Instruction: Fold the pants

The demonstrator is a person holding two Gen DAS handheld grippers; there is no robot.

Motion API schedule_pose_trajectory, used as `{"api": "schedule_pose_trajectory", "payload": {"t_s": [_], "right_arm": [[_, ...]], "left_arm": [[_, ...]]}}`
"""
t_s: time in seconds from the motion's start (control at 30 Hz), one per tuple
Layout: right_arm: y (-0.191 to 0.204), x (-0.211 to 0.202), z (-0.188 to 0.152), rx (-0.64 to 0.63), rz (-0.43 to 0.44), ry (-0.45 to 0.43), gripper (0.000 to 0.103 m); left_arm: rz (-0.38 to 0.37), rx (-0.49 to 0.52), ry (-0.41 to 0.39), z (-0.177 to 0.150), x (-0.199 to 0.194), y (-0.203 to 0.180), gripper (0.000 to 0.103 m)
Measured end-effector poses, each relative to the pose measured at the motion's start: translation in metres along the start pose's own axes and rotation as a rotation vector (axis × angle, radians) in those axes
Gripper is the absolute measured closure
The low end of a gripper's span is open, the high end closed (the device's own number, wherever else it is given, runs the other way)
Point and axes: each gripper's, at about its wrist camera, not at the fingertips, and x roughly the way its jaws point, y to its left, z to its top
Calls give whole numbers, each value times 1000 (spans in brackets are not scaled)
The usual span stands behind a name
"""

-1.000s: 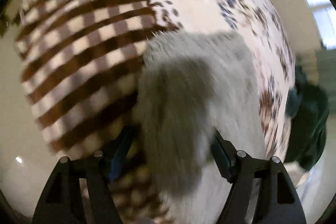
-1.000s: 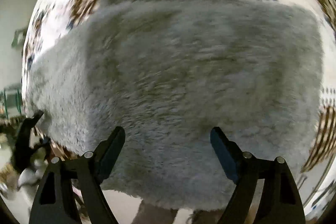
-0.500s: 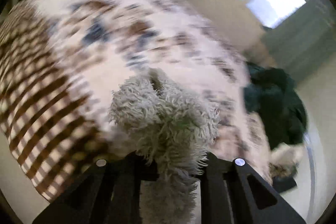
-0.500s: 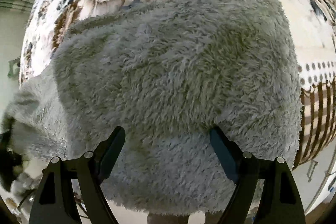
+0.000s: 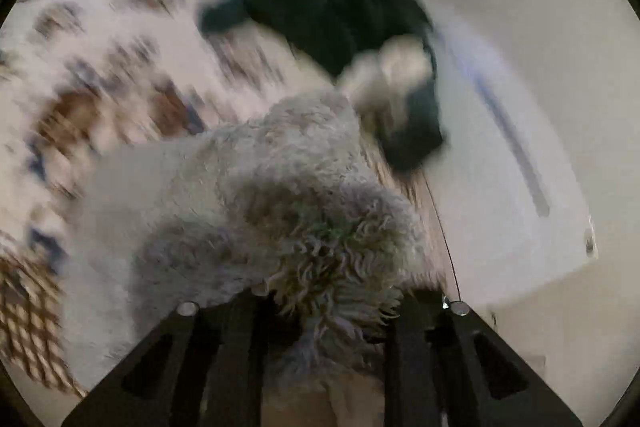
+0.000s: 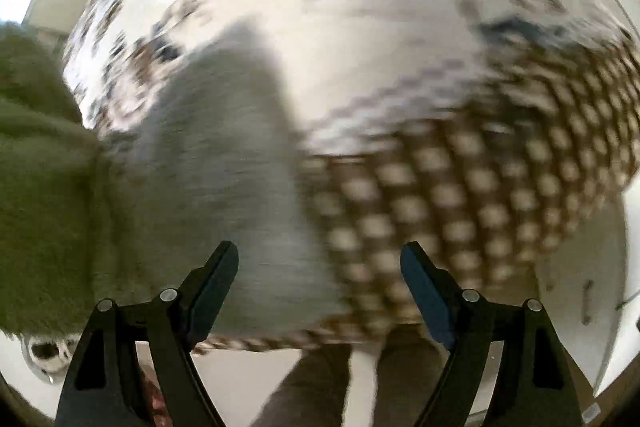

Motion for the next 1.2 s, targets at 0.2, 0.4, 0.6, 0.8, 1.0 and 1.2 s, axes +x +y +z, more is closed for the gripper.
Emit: {"api": "schedule_pose_trajectory", "payload": {"t_s": [0.2, 0.4, 0.6, 0.8, 1.0, 1.2], "right_arm": [[-87, -12, 1, 134, 53, -5, 10], [-85, -11, 19, 186, 363, -21, 0], [-39, 63, 54, 209, 483, 126, 0], [-11, 46, 76, 189, 465, -8, 73], [-17, 40, 92, 130, 268, 11, 58], [-88, 23, 32, 411, 407, 22, 27]], "left_arm": [[19, 83, 91, 0, 4, -22, 23], [299, 7, 55, 20, -13, 57, 23], [422, -122, 73, 33, 9, 157, 23], [353, -186, 132, 51, 48, 193, 23], [376, -139, 140, 58, 52, 176, 23], [313, 23, 142, 79, 63, 103, 23]]}}
